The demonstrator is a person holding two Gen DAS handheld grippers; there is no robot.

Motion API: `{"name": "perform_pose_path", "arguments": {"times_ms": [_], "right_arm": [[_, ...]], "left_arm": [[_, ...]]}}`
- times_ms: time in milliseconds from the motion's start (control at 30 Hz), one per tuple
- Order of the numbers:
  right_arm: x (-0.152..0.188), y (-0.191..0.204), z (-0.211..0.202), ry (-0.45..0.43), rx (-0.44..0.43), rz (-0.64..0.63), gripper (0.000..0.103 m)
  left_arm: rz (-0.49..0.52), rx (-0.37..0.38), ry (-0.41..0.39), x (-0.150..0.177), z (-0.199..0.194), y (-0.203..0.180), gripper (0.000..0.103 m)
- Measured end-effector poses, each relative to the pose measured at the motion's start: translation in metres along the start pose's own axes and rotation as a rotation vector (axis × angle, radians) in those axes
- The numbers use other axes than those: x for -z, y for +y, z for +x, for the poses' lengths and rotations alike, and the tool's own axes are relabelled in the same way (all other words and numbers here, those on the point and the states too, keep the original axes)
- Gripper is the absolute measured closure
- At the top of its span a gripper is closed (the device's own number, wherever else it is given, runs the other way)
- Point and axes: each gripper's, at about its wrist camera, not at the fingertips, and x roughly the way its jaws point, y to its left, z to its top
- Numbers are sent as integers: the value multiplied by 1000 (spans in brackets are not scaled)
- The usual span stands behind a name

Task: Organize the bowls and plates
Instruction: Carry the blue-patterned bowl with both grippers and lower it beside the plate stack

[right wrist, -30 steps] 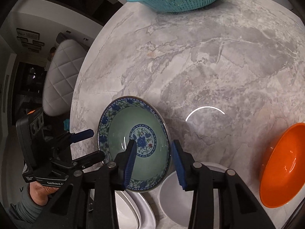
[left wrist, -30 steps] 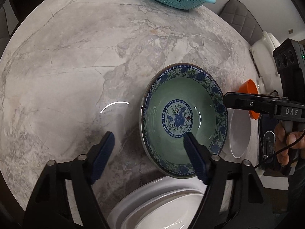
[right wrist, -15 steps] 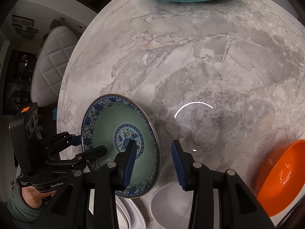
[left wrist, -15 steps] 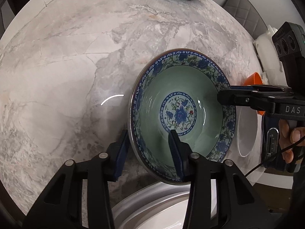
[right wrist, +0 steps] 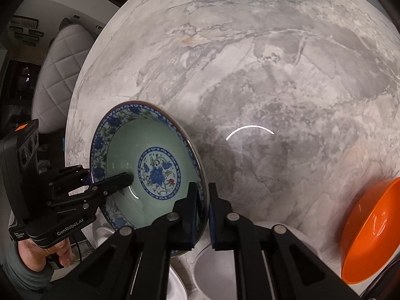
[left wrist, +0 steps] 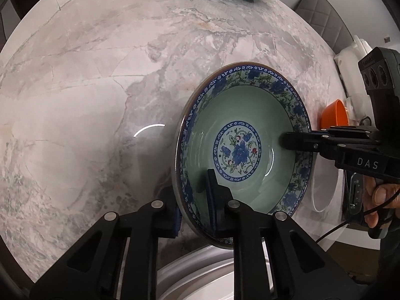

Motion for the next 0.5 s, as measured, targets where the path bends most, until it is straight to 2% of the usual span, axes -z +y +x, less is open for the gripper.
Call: {"name": "perform_pose_path", "arguments": {"times_ms": [167, 300, 500], "right_arm": [[7, -4, -19, -37, -18, 26, 93], [24, -5, -52, -87, -26, 54, 93], [80, -9, -110, -190, 3, 118, 93]], "left_arm": [[22, 20, -10, -2, -23, -13, 89], [70, 56, -17, 4, -43, -37, 89], [211, 113, -23, 36, -71, -98, 89]]}}
